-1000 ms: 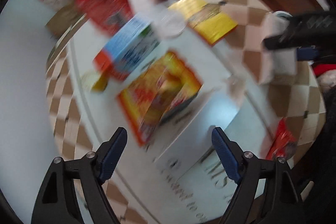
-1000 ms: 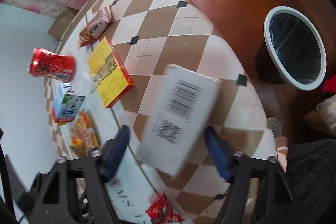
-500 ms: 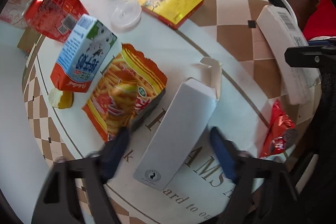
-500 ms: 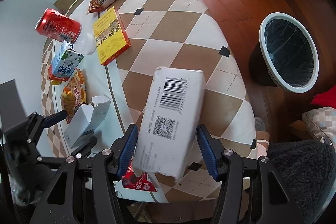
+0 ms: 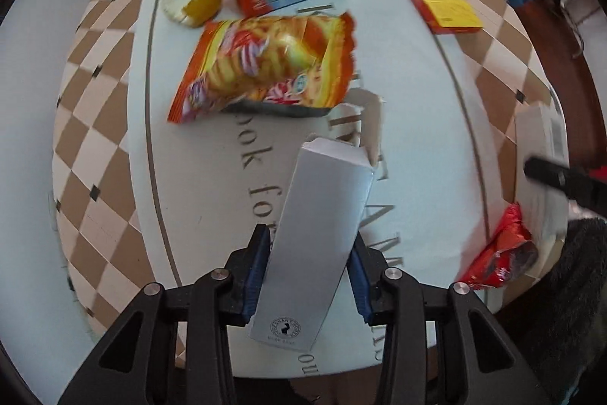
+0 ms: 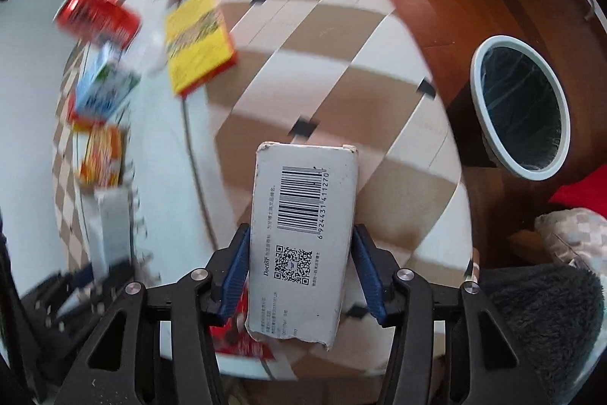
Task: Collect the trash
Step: 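Carry both boxes over the white bin and open both tools to drop them, then lift both tools from the bin and move back to the table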
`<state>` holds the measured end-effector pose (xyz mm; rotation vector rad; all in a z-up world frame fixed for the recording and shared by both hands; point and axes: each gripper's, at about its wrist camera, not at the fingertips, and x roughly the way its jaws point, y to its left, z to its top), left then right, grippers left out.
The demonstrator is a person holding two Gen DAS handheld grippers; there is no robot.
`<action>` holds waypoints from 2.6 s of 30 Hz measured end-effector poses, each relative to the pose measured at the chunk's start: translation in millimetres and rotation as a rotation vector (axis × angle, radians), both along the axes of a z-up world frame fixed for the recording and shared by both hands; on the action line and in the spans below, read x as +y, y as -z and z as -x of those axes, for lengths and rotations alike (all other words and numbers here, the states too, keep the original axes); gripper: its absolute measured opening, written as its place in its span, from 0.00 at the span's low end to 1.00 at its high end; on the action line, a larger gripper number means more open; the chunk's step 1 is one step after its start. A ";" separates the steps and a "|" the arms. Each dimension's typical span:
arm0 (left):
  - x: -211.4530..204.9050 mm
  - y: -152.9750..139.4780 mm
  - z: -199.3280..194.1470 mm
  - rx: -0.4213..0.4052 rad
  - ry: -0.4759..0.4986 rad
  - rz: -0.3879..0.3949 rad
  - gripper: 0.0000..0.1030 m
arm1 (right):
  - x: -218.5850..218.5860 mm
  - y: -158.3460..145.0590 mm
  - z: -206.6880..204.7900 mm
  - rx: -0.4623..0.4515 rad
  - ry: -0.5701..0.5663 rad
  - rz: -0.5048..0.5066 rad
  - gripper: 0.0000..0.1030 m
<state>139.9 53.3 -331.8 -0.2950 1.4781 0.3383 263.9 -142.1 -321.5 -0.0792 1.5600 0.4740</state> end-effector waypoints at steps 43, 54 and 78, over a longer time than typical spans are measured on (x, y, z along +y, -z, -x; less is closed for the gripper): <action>-232.1 -156.3 -189.1 -0.394 0.211 0.118 0.33 | -271.3 -133.1 -95.6 -0.350 0.254 -0.214 0.48; -316.0 -26.0 -323.7 -0.132 0.286 0.286 0.40 | -362.6 19.9 -203.4 -0.088 0.374 -0.125 0.50; -330.0 -15.4 -297.0 -0.111 0.294 -0.023 0.97 | -364.6 69.8 -188.2 -0.091 0.351 0.171 1.00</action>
